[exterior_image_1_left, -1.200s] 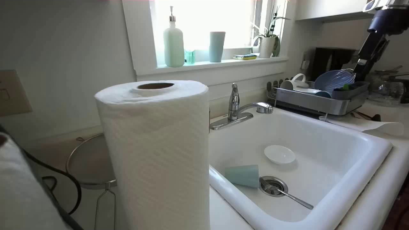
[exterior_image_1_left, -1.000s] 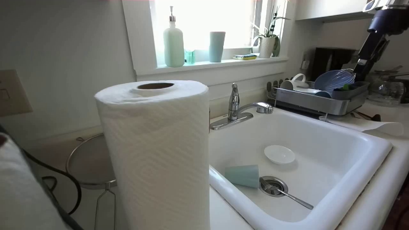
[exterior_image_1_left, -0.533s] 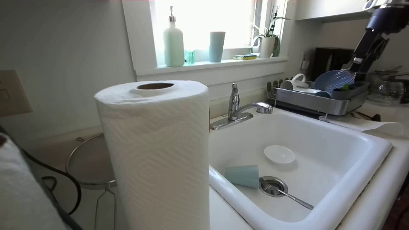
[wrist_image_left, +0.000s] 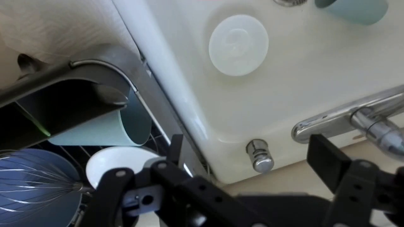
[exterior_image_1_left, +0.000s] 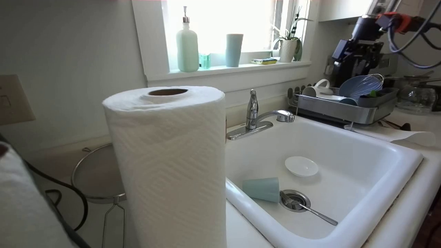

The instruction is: Put the white mug in the sink

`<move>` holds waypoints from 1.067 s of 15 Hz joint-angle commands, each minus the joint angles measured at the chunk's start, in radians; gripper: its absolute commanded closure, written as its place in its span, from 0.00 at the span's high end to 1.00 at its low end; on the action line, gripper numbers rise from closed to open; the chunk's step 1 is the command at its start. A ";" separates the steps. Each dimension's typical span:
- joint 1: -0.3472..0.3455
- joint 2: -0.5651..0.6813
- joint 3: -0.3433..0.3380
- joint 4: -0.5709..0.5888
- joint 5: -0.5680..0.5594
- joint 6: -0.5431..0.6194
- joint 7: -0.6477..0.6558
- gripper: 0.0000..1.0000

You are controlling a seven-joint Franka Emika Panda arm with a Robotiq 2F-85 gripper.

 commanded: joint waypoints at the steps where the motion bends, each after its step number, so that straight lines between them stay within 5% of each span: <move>1: -0.045 0.232 0.025 0.227 -0.050 0.012 0.193 1.00; 9: -0.019 0.517 -0.056 0.576 -0.140 -0.055 0.599 1.00; 16: 0.011 0.588 -0.124 0.636 -0.169 -0.062 0.951 1.00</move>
